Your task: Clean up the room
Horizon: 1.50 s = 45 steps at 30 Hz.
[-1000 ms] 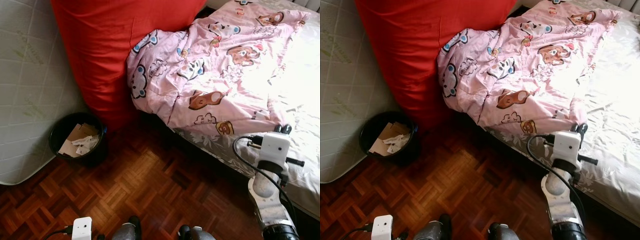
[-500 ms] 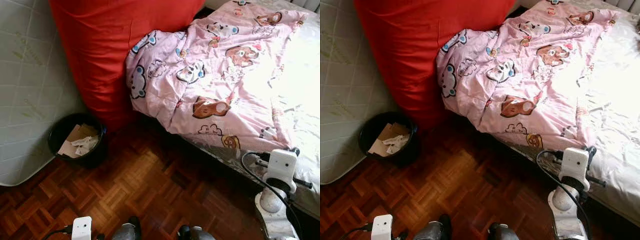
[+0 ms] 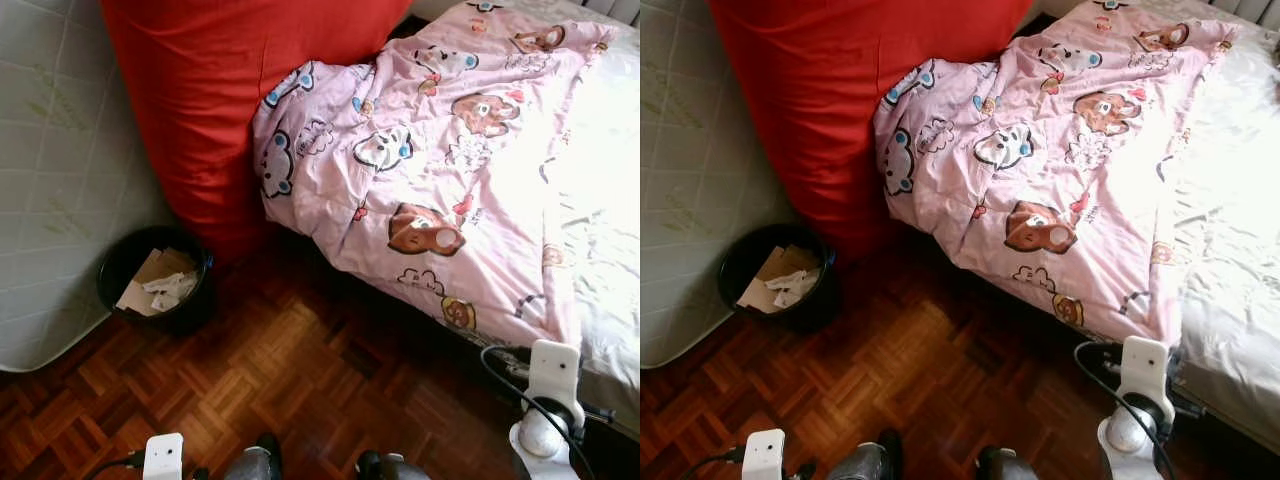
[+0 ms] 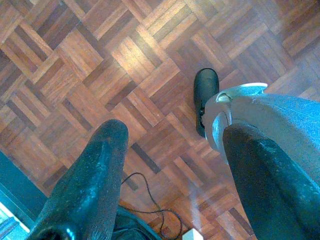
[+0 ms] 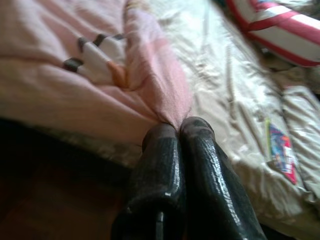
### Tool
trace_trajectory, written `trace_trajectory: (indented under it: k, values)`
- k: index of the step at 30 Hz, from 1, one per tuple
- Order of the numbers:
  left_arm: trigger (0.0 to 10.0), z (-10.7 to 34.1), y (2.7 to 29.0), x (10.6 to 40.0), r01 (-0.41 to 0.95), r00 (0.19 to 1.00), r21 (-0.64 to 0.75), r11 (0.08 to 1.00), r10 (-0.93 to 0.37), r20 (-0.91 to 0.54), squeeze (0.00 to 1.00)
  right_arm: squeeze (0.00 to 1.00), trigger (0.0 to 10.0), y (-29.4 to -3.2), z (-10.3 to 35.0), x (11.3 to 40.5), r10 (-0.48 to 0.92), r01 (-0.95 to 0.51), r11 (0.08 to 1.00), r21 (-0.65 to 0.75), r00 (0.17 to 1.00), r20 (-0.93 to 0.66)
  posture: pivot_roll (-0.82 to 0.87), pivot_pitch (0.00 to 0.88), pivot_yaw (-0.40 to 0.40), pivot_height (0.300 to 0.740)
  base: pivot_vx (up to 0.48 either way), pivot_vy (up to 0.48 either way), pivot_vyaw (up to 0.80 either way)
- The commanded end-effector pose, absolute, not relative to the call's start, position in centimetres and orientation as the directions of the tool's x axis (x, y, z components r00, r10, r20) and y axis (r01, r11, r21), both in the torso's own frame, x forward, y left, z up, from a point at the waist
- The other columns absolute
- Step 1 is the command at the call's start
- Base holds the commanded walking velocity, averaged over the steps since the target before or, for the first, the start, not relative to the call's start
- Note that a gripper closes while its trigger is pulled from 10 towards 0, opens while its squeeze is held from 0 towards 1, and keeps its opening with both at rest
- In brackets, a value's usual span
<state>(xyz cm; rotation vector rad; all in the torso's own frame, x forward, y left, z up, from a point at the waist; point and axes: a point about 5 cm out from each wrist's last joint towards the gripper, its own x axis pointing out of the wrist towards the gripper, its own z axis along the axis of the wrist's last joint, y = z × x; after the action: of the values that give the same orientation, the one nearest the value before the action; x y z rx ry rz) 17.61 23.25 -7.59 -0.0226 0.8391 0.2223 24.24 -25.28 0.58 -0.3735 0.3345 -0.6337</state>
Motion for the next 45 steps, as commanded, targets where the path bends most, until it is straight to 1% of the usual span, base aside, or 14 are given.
trace_trajectory:
  k: [1, 7, 21, 22, 23, 24, 26, 34, 39, 40, 41, 42, 44, 45]
  values:
    - [10.0, -8.3, 23.5, 16.0, -0.196, 0.598, 0.087, 0.977, 0.19, -0.779, 0.0, 0.0, 10.0, -25.2, -1.3, 22.8, -0.615, 0.461, 0.759, -0.459, 0.74, -0.272, 0.03, 0.268, -0.026, 0.74, 0.0, 0.0, 0.0]
    - [10.0, -8.3, 23.5, 15.9, -0.195, 0.598, 0.089, 0.977, 0.191, -0.778, 0.0, 0.0, 10.0, -24.8, -2.9, 21.8, -0.585, 0.405, 0.79, -0.461, 0.722, -0.368, 0.03, 0.269, -0.025, 0.74, 0.0, 0.0, 0.0]
    - [10.0, -8.2, 23.3, 16.3, -0.186, 0.613, 0.089, 0.979, 0.186, -0.768, 0.0, 0.0, 10.0, -25.2, -3.3, 21.5, -0.592, 0.405, 0.786, -0.468, 0.712, -0.378, 0.03, 0.27, -0.024, 0.74, 0.0, 0.0, 0.0]
    - [10.0, -8.2, 23.3, 16.3, -0.185, 0.614, 0.089, 0.979, 0.186, -0.767, 0.0, 0.54, 10.0, -25.3, -3.3, 21.6, -0.593, 0.407, 0.785, -0.466, 0.712, -0.377, 0.03, 0.27, -0.024, 0.74, 0.0, 0.0, 0.0]
    - [10.0, -8.2, 23.3, 16.3, -0.185, 0.614, 0.089, 0.979, 0.186, -0.767, 0.0, 0.54, 10.0, -25.3, -3.2, 21.6, -0.593, 0.408, 0.785, -0.465, 0.712, -0.376, 0.03, 0.27, -0.024, 0.74, 0.0, 0.0, 0.0]
    - [10.0, -8.2, 23.3, 16.3, -0.184, 0.615, 0.089, 0.979, 0.185, -0.766, 0.0, 0.93, 10.0, -25.3, -3.2, 21.6, -0.593, 0.409, 0.785, -0.465, 0.712, -0.375, 0.03, 0.27, -0.024, 0.74, 0.0, 0.0, 0.0]
    - [10.0, -8.2, 23.3, 16.4, -0.184, 0.617, 0.088, 0.979, 0.185, -0.765, 0.0, 1.0, 10.0, -25.3, -3.2, 21.7, -0.594, 0.411, 0.784, -0.465, 0.712, -0.374, 0.03, 0.27, -0.025, 0.74, 0.0, 0.0, 0.0]
    - [10.0, -8.2, 23.2, 16.4, -0.185, 0.617, 0.088, 0.979, 0.185, -0.765, 0.0, 1.0, 10.0, -25.3, -3.3, 21.7, -0.594, 0.415, 0.786, -0.459, 0.711, -0.375, 0.03, 0.271, -0.025, 0.74, 0.0, 0.0, 0.0]
    - [10.0, -8.2, 23.2, 16.4, -0.184, 0.615, 0.088, 0.979, 0.185, -0.766, 0.0, 0.99, 10.0, -24.5, -4.0, 21.5, -0.531, 0.397, 0.844, -0.361, 0.719, -0.449, 0.02, 0.27, -0.024, 0.74, 0.0, 0.0, 0.0]
    - [10.0, -8.2, 23.2, 16.4, -0.184, 0.615, 0.088, 0.979, 0.185, -0.767, 0.0, 0.09, 10.0, -23.5, -4.5, 21.5, -0.456, 0.34, 0.888, -0.309, 0.734, -0.504, 0.02, 0.27, -0.024, 0.74, 0.0, 0.0, 0.0]
    - [10.0, -8.2, 23.2, 16.4, -0.184, 0.614, 0.088, 0.979, 0.185, -0.767, 0.0, 0.09, 10.0, -23.0, -4.8, 21.5, -0.414, 0.308, 0.909, -0.279, 0.739, -0.532, 0.02, 0.27, -0.024, 0.74, 0.0, 0.0, 0.0]
    - [10.0, -8.2, 23.2, 16.4, -0.183, 0.614, 0.089, 0.979, 0.185, -0.767, 0.0, 0.0, 10.0, -22.4, -5.2, 21.4, -0.367, 0.281, 0.93, -0.236, 0.74, -0.564, 0.02, 0.27, -0.022, 0.74, 0.0, 0.0, 0.0]
    - [10.0, -8.1, 23.3, 16.4, -0.181, 0.615, 0.09, 0.979, 0.184, -0.767, 0.0, 0.0, 10.0, -21.0, -6.2, 20.8, -0.244, 0.236, 0.966, -0.101, 0.72, -0.65, 0.01, 0.265, -0.023, 0.74, 0.0, 0.0, 0.0]
    - [10.0, -8.1, 23.3, 16.4, -0.181, 0.615, 0.09, 0.979, 0.184, -0.767, 0.0, 0.0, 10.0, -21.0, -6.2, 20.8, -0.244, 0.236, 0.966, -0.101, 0.72, -0.65, 0.01, 0.265, -0.023, 0.74, 0.0, 0.0, 0.0]
